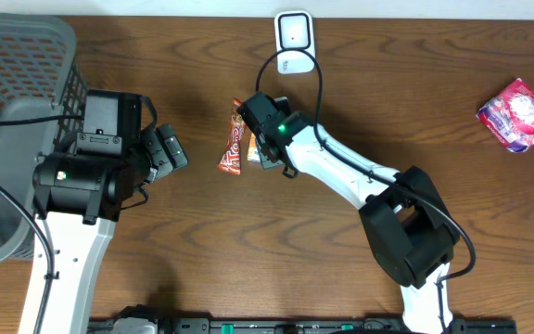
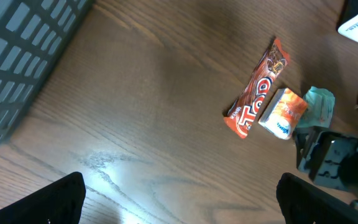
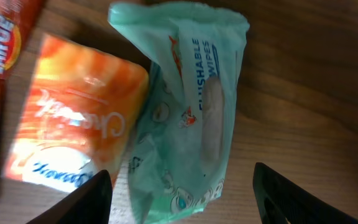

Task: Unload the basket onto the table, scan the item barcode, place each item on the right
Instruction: 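Grasp the green wipes pack with the right gripper and lift it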

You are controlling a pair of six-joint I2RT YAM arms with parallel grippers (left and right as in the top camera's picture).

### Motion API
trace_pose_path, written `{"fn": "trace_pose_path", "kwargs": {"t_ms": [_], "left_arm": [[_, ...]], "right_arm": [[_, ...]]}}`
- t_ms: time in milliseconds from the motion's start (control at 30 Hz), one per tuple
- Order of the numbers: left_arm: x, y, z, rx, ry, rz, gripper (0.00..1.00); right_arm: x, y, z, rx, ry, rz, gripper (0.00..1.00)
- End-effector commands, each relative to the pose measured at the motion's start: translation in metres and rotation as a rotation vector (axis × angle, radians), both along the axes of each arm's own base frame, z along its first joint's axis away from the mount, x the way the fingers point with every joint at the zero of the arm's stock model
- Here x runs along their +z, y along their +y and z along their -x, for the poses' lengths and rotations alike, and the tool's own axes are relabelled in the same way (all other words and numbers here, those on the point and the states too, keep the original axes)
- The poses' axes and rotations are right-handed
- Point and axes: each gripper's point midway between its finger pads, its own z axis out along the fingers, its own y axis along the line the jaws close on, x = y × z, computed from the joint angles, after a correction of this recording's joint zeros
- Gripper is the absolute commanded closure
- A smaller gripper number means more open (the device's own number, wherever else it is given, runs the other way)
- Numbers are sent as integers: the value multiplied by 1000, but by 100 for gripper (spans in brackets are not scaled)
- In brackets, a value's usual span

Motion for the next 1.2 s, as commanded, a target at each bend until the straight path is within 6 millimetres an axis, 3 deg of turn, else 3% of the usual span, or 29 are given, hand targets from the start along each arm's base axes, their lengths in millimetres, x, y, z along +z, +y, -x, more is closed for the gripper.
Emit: {"fn": "trace_pose_path", "kwargs": {"t_ms": [0,200,533,667,800,1000,1167], "left_arm": [[6,3,-1,15,-18,-7,2],[6,3,-1,15,-18,-7,2],[6,3,-1,15,-18,-7,2],[6,3,-1,15,-18,-7,2],[6,3,-1,15,-18,-7,2],[6,3,-1,15,-18,-7,2],[6,3,-1,15,-18,-7,2]], "right_arm": [[2,-10,-2,-26,-35,14,34],[-3,-17,-8,-34,-45,12,47],[-20,-35,-16,-77,-59,-14,47],[-21,-37,-17,-83,-53,-22,73],[-21,-26,-14,-63,-17,-81,82],[-3,-20,-15,-63,94,-224,99],[10,-14,-12,-24,242,-464,99]]}}
